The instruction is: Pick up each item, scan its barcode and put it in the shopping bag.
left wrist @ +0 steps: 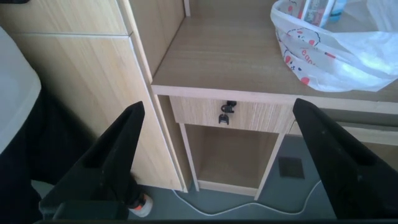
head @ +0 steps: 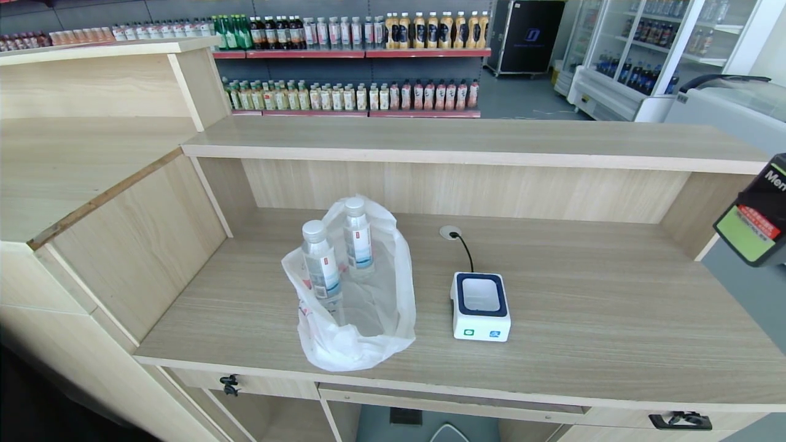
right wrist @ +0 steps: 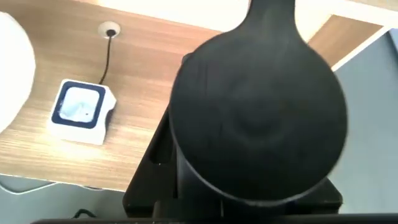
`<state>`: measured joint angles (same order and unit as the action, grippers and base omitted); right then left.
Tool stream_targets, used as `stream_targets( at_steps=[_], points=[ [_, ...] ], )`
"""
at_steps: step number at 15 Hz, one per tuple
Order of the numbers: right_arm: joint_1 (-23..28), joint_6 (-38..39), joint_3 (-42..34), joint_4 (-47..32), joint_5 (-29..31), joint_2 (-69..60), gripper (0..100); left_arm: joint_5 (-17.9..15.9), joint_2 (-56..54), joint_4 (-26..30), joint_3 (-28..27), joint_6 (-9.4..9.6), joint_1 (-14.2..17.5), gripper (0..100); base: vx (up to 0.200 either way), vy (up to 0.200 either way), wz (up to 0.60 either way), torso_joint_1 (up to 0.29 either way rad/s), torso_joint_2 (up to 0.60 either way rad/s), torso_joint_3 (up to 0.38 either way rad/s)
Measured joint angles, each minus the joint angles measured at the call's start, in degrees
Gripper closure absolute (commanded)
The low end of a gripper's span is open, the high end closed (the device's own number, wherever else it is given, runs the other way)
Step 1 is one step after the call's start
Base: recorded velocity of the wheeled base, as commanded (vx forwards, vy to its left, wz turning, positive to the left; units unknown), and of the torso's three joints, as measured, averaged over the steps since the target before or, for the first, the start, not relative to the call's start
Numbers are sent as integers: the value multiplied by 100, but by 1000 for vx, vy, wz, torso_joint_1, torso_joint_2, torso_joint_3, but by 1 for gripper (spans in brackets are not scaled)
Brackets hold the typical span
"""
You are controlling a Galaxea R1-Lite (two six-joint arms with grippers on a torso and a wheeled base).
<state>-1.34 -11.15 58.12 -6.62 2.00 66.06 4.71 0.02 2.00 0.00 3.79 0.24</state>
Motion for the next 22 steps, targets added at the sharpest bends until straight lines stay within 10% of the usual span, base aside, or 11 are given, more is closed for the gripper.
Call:
stream_targets(
  at_steps=[6, 13, 22],
  points=[
    [558, 878, -162, 16, -3148, 301, 100, 2, 0, 2, 0, -2, -2, 0, 0, 0, 200, 1, 1, 1],
    [1759, 963, -304, 46, -5033, 1597, 100, 2, 0, 0, 0, 0, 0, 0, 0, 0, 0, 0, 0, 0],
    [1918, 413, -179, 9, -5665, 2630, 100, 2, 0, 2, 0, 0, 0, 0, 0, 0, 0, 0, 0, 0]
  ],
)
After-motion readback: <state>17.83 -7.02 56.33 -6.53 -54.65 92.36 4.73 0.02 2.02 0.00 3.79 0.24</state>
